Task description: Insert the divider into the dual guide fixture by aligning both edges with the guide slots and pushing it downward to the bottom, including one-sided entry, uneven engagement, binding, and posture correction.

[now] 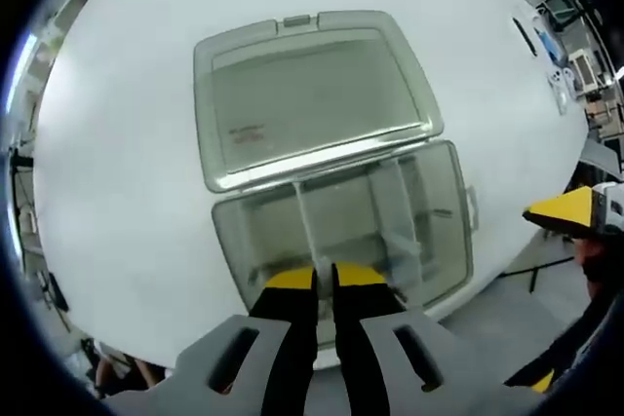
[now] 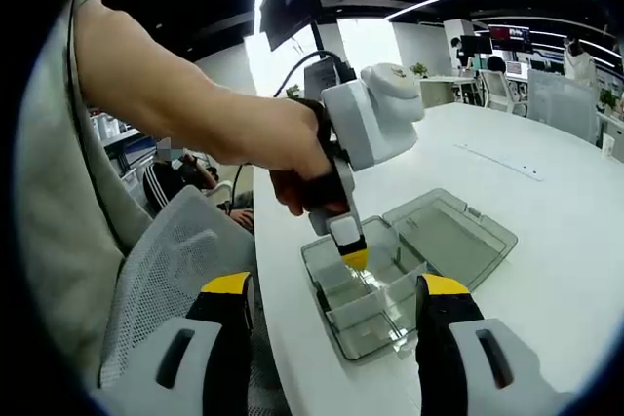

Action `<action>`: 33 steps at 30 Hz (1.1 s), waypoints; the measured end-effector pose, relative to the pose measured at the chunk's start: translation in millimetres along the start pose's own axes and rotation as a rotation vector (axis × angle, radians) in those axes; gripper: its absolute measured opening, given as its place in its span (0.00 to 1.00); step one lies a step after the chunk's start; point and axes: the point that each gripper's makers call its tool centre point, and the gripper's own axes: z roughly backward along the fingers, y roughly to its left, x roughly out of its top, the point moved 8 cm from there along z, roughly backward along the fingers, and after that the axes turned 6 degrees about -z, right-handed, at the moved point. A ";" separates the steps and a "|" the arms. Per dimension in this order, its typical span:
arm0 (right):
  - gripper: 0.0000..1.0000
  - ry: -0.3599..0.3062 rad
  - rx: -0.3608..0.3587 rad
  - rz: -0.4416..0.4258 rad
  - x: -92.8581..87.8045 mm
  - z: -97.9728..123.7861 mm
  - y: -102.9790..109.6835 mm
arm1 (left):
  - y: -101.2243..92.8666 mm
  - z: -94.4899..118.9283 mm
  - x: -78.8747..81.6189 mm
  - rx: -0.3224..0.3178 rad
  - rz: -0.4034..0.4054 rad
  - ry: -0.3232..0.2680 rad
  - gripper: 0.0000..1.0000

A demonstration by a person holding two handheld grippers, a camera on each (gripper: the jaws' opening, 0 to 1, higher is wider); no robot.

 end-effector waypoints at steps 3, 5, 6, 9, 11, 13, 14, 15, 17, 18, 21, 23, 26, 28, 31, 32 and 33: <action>0.65 0.001 0.000 0.000 -0.2 0.1 -0.2 | -0.2 -0.6 -0.2 0.001 0.001 0.001 0.02; 0.65 0.002 0.000 0.001 -0.2 0.2 -0.3 | -0.2 -1.3 -0.4 0.004 0.000 0.003 0.02; 0.66 0.002 -0.001 0.001 -0.2 0.2 -0.5 | -0.6 -1.4 -0.8 0.003 0.002 0.003 0.02; 0.66 0.003 -0.002 0.004 -0.3 0.5 -1.0 | -1.3 -2.9 -0.5 0.008 0.001 0.007 0.02; 0.66 0.004 -0.003 0.004 -0.8 0.7 -1.5 | -1.8 -3.7 -0.7 0.011 0.001 0.010 0.02; 0.66 0.006 -0.004 0.004 -1.0 1.2 -1.6 | -2.3 -4.8 -0.7 0.015 0.003 0.013 0.02; 0.66 0.007 -0.005 0.007 -1.2 1.5 -1.7 | -2.7 -5.4 -0.8 0.016 0.003 0.013 0.02; 0.66 0.006 -0.005 0.007 -1.3 1.7 -1.8 | -2.8 -5.5 -0.9 0.017 0.002 0.014 0.02; 0.66 0.009 -0.006 0.005 -2.1 2.1 -2.3 | -3.0 -5.9 -1.5 0.019 0.006 0.014 0.02; 0.66 0.009 -0.007 0.005 -2.4 2.2 -2.4 | -2.5 -7.2 -1.3 0.019 0.007 0.014 0.02; 0.66 0.008 -0.007 0.002 -2.7 2.5 -2.7 | -2.6 -8.9 -1.1 0.018 0.013 0.013 0.02; 0.66 0.009 -0.008 0.003 -2.8 2.3 -3.3 | -2.7 -10.0 -1.4 0.022 0.009 0.012 0.02; 0.66 0.008 -0.006 0.001 -2.6 2.0 -3.3 | -2.4 -10.3 -1.9 0.021 0.009 0.010 0.02; 0.66 0.010 -0.006 0.002 -3.0 1.6 -3.6 | -2.4 -10.6 -2.0 0.021 0.007 0.009 0.02; 0.66 0.010 -0.005 0.002 -3.0 1.4 -3.4 | -3.0 -10.3 -3.3 0.020 0.007 0.005 0.02; 0.66 0.010 -0.005 0.001 -3.1 1.4 -3.5 | -2.7 -10.9 -3.2 0.021 0.010 0.003 0.02; 0.66 0.009 -0.005 0.001 -3.2 1.4 -3.5 | -2.6 -11.3 -3.1 0.022 0.009 0.003 0.01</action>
